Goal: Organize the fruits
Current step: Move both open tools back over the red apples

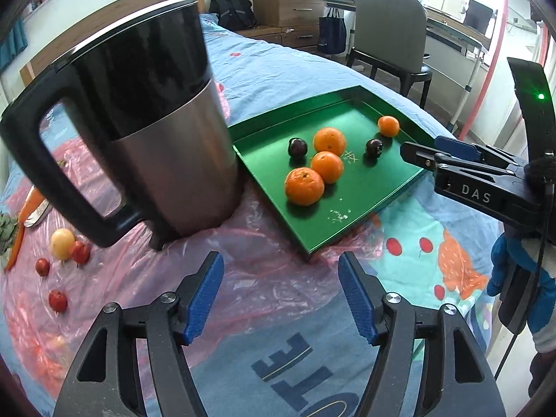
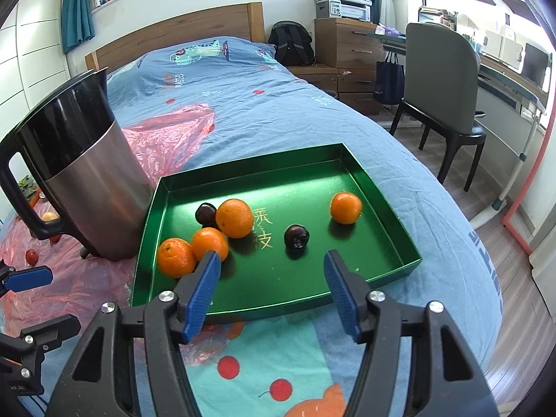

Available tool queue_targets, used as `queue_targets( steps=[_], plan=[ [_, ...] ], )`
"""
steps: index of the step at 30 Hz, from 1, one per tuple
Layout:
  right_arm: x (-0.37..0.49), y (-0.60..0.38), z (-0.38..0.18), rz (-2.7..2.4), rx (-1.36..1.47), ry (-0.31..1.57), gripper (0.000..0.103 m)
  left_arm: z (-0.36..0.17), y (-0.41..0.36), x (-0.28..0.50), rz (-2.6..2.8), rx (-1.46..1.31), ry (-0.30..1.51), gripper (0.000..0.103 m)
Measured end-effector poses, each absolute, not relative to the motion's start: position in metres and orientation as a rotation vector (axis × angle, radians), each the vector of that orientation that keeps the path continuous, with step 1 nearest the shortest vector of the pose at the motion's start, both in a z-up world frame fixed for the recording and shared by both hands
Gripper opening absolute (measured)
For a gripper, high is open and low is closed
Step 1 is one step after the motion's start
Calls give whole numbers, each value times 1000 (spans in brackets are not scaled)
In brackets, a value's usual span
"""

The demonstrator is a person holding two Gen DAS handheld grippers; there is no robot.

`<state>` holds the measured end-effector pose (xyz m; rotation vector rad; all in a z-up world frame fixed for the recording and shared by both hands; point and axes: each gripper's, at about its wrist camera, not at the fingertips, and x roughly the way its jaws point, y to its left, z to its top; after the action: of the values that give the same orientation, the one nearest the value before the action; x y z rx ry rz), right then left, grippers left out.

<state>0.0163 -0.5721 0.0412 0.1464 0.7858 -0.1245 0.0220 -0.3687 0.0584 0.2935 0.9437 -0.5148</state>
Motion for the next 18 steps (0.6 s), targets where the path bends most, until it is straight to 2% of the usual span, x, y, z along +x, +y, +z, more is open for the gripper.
queue_targets(
  steps=[18],
  plan=[
    [-26,-479,53,-3,102,803,101,56,-259,-12,-335,206,942,63]
  ],
)
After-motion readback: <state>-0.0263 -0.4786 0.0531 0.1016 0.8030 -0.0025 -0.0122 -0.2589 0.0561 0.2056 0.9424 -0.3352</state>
